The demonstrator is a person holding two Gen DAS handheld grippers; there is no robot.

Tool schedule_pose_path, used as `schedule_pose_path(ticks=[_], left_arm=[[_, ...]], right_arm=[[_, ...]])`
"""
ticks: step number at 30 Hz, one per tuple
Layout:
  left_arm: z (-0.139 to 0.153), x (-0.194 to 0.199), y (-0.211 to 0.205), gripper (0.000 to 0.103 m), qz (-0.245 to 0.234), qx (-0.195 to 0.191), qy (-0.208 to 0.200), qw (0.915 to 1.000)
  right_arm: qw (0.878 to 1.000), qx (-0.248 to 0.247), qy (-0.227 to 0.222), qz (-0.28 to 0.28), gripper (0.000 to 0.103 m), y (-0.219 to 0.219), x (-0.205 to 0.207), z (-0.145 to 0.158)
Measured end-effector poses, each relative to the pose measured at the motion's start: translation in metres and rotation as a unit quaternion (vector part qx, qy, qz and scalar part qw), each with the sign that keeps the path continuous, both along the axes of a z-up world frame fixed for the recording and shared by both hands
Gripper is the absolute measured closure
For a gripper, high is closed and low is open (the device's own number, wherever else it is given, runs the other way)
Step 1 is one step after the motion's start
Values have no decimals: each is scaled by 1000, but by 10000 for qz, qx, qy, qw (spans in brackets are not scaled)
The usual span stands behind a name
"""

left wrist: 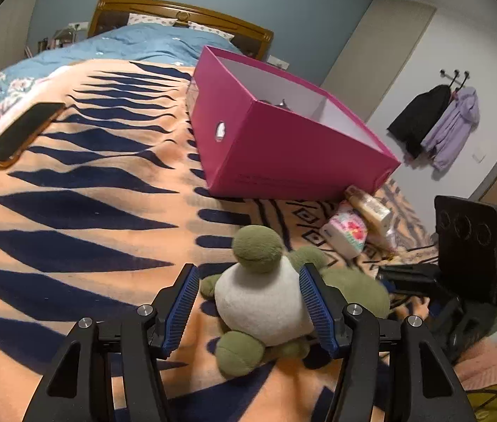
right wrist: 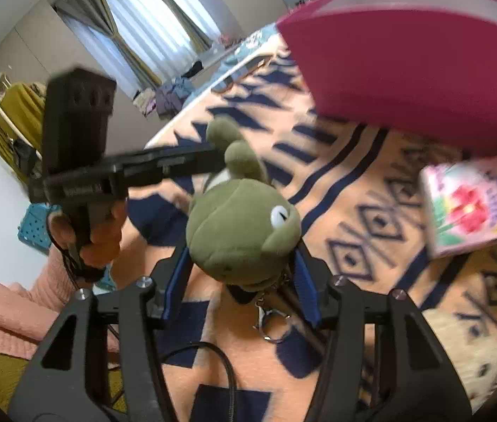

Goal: Organize objects
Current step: 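Reach both grippers to the green turtle plush and grasp it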

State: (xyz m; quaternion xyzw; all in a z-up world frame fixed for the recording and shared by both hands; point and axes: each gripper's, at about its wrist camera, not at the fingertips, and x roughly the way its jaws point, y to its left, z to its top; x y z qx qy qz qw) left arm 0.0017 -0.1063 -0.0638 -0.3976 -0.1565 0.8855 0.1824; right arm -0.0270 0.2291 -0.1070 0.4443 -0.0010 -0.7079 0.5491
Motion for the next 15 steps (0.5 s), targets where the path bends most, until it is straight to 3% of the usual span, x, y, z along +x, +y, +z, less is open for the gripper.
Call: schedule_pose_path(ticks=[7,15], left_arm=[[-1,-8,18,42,-262,56,11,9996],[-12,-16,31,42,-434,25,-195,9989]], right_arm=[[9991,-10,246,-358,50,23,-23,18],[9973,9,80,-737,47,46,-39,17]])
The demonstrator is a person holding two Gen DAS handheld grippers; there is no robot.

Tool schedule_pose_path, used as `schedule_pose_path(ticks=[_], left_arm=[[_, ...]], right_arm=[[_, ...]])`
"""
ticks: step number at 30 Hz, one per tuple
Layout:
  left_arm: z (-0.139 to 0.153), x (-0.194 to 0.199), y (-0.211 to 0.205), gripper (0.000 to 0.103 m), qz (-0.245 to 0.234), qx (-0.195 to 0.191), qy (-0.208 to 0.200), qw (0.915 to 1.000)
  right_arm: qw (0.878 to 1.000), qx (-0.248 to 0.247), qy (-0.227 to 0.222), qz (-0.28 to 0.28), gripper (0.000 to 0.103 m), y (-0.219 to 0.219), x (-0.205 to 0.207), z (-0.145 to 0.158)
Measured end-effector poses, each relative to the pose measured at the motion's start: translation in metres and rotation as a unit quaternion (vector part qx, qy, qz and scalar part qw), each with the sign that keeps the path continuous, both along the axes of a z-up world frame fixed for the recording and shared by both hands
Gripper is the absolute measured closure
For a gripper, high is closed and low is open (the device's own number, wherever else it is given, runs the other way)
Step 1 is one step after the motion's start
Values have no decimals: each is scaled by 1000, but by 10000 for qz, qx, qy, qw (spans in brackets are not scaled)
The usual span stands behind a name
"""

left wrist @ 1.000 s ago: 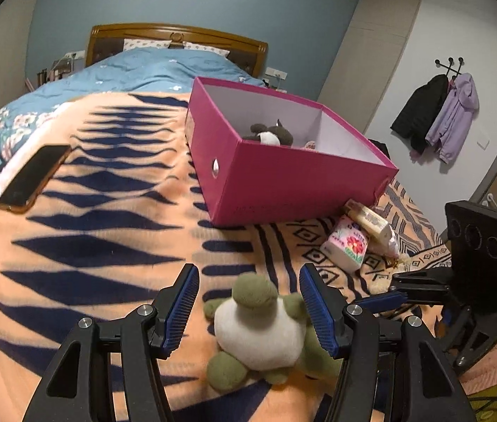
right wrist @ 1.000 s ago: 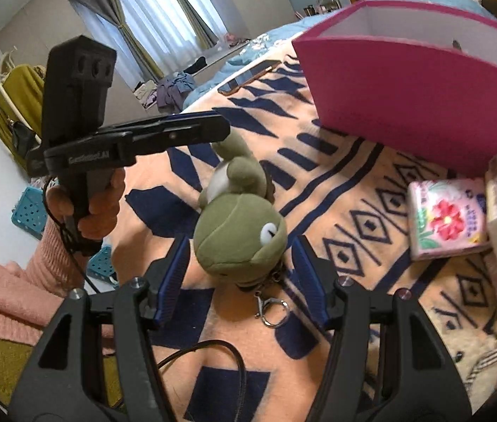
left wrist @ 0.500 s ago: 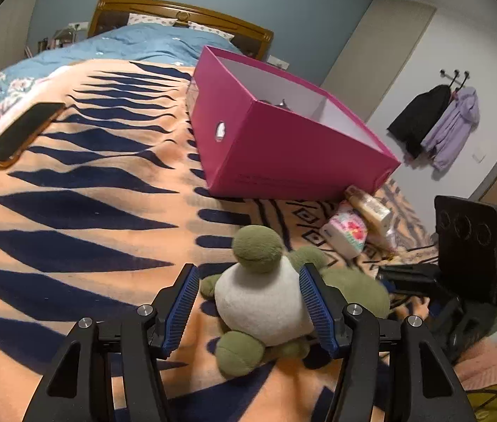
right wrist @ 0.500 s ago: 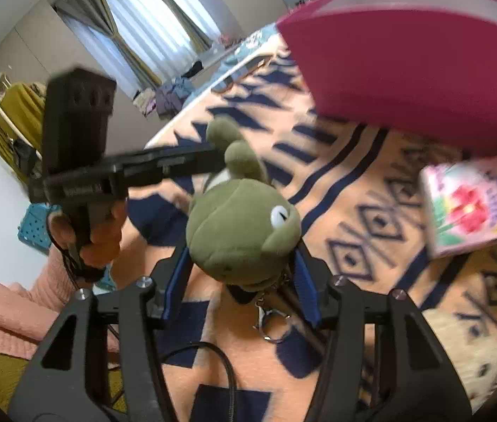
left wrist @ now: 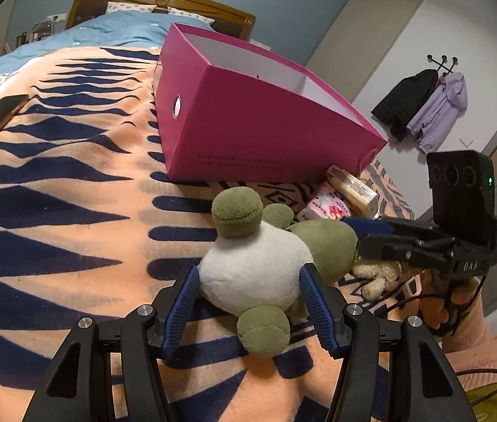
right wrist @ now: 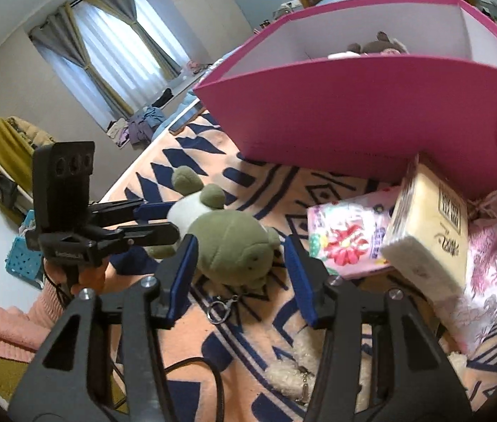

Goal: Organize objects
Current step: 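Reach both grippers to the green turtle plush and grasp it, then lift the turtle plush over the box and open both grippers inside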

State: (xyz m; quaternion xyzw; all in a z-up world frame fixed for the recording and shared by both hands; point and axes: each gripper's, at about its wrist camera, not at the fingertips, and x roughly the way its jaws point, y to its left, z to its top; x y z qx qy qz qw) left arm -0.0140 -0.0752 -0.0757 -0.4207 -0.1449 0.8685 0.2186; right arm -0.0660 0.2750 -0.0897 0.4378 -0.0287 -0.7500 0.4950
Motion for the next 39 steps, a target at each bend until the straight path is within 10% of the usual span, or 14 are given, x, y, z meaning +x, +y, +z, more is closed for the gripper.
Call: schedule_pose_path(ticks=[14,39], left_arm=[[-1,2,5,42,-65,57,-140,9999],[110,-28,27,42,-138,128,1137,9933]], right_arm=[[9998,147,131,-59,46,-18,7,-10],[9870,-443,1511,-322,47,7,-14,110]])
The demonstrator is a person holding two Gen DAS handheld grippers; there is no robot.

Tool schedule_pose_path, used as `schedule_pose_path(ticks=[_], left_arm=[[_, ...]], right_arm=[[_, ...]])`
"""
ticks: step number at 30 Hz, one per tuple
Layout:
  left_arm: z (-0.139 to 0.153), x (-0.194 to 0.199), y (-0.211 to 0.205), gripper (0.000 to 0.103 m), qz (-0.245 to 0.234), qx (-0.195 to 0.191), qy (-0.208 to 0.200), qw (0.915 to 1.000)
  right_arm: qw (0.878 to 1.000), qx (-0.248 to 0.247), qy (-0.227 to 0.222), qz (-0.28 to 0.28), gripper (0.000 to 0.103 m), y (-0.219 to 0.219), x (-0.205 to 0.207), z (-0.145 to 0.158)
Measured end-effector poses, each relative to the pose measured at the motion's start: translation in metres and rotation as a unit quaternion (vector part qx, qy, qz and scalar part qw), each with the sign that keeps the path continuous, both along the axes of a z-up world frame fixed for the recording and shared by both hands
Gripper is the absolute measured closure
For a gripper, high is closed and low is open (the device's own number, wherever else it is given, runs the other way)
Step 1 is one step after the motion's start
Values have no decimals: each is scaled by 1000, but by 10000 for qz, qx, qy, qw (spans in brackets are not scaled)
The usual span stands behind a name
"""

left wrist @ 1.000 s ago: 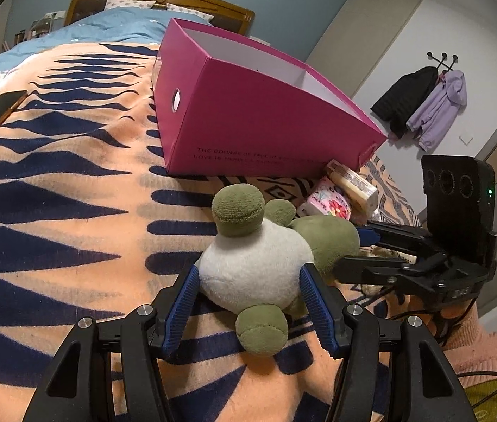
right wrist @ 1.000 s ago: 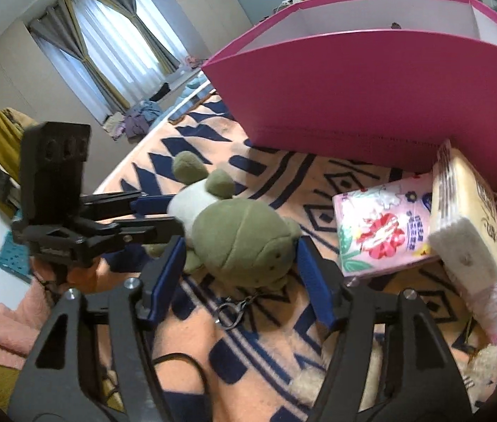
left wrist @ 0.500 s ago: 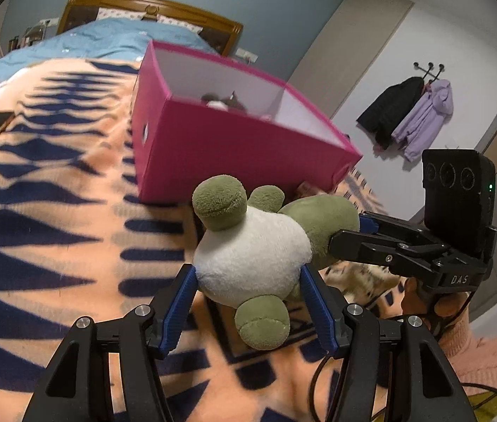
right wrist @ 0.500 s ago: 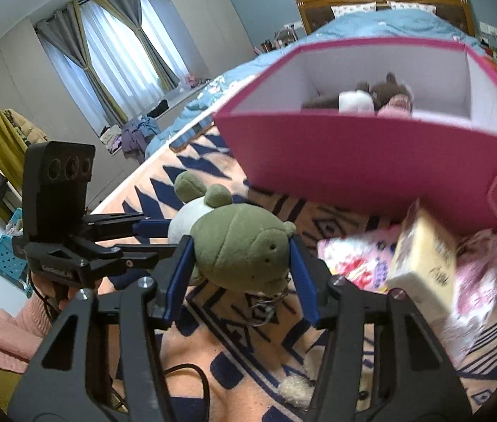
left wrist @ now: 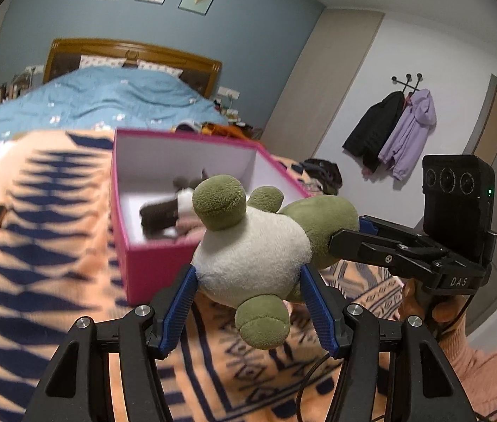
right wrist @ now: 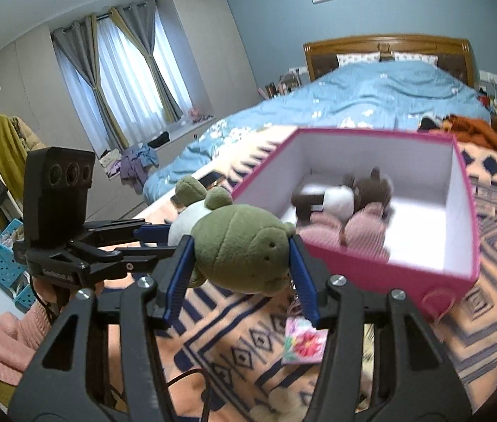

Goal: Organize objects
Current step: 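Lift the turtle plush over the box and open both grippers inside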

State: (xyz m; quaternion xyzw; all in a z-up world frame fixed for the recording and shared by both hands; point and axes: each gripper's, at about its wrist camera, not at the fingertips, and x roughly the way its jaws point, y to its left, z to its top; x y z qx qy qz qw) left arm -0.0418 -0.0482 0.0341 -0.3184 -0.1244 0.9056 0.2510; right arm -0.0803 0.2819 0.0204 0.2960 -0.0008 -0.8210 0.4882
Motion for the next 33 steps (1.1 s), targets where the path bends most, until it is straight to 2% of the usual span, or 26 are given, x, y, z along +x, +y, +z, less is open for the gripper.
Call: schedule_pose_path(ticks=[6,15,20,33], left_arm=[[25,-19,-2,42,69,-28,288,9996],[40,-56,-9,42,280,-47,352,9990],[38,-79,-15,42,383,-40,252,9989],[13,-139,-25,42,519,96,-250,9983]], right_arm=[[9997,-144,178,3,47,-1,-19,23],[9995,-158,268,11,47,-13,-55,43],[9996,-71,254,29,47,-26,-80,44],[9995,129,-293,-72,47,-47,-142,22]])
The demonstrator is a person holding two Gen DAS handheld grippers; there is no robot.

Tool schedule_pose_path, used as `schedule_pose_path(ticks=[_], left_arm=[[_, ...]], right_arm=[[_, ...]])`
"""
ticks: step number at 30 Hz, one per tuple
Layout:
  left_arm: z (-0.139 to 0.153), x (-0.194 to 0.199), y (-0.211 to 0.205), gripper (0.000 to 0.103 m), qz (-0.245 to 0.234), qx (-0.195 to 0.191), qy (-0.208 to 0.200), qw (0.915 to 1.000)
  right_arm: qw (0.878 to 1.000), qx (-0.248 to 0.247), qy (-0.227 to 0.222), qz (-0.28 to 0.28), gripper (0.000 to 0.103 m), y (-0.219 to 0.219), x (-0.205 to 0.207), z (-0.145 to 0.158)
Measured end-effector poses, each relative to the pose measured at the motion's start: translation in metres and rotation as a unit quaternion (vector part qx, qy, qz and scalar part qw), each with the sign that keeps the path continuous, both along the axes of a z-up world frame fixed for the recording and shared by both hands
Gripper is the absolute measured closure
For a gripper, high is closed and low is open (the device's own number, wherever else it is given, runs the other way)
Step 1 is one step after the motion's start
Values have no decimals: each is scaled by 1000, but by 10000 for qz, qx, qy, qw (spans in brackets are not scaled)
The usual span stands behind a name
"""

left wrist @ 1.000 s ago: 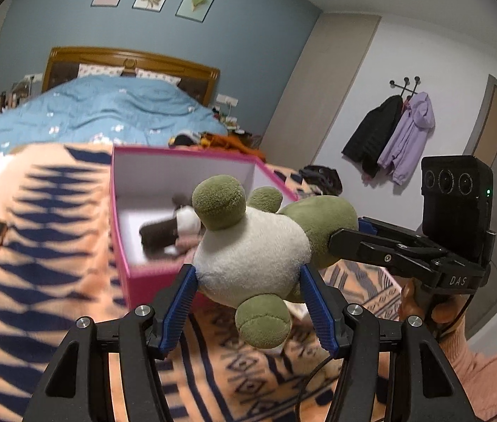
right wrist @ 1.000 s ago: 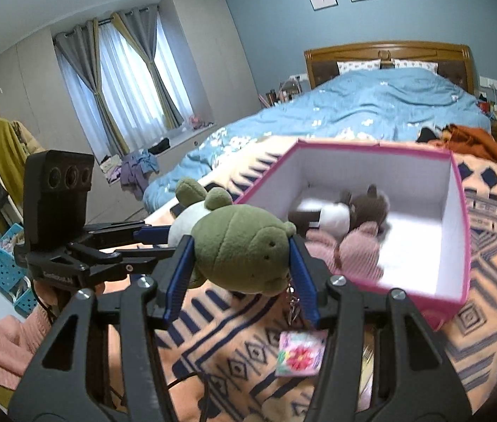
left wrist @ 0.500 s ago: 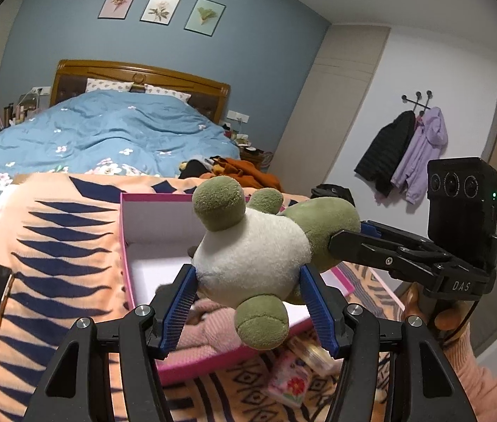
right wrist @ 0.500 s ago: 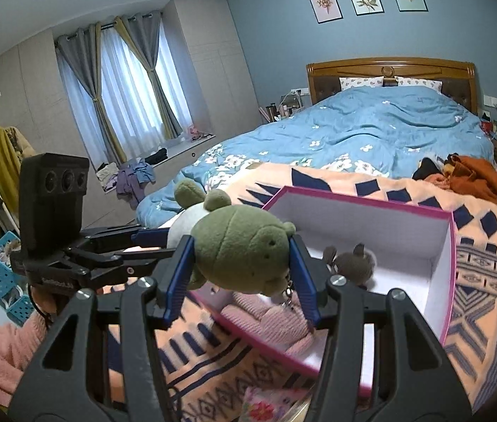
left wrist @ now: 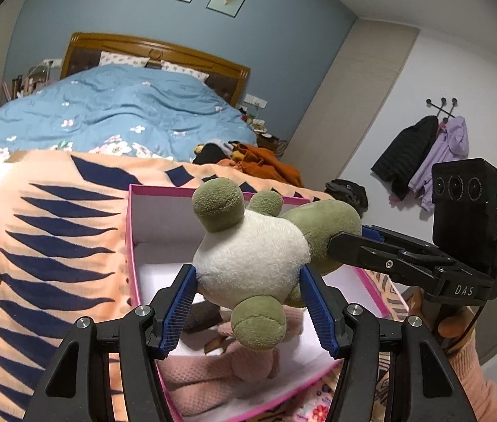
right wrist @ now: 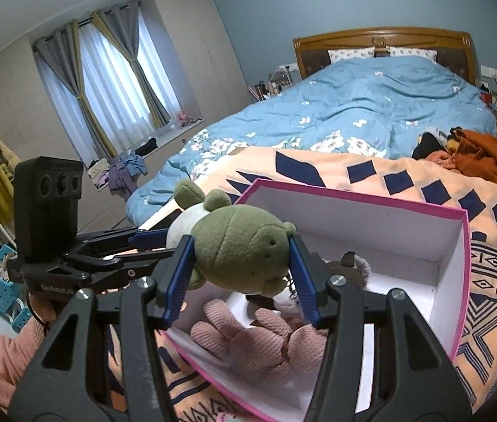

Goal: Organize objects
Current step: 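Lift the turtle plush over the box and open both grippers inside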

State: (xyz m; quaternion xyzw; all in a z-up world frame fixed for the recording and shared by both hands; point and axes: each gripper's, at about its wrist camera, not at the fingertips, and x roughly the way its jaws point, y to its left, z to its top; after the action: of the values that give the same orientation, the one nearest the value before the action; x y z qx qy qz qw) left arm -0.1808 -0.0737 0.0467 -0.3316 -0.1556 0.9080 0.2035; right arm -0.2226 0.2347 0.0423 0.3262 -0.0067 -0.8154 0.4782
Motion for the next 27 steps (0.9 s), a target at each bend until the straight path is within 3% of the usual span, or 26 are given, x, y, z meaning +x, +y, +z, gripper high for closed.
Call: schedule_pose_path(ticks=[16,20,27], left_arm=[[-33,-44,0,42,386,-171,-554,9976],[-34,-40,3,42,434,-303,-501,9973],[-28,-28,9,42,418,-470,-269,9977]], right_arm=[[9951,663,-642,-363,45,-37,-62,-39],[9911,667,-900,-719,45,-30,-73,-47],[9931,730,-698,-602,45,-16,-49,-43]])
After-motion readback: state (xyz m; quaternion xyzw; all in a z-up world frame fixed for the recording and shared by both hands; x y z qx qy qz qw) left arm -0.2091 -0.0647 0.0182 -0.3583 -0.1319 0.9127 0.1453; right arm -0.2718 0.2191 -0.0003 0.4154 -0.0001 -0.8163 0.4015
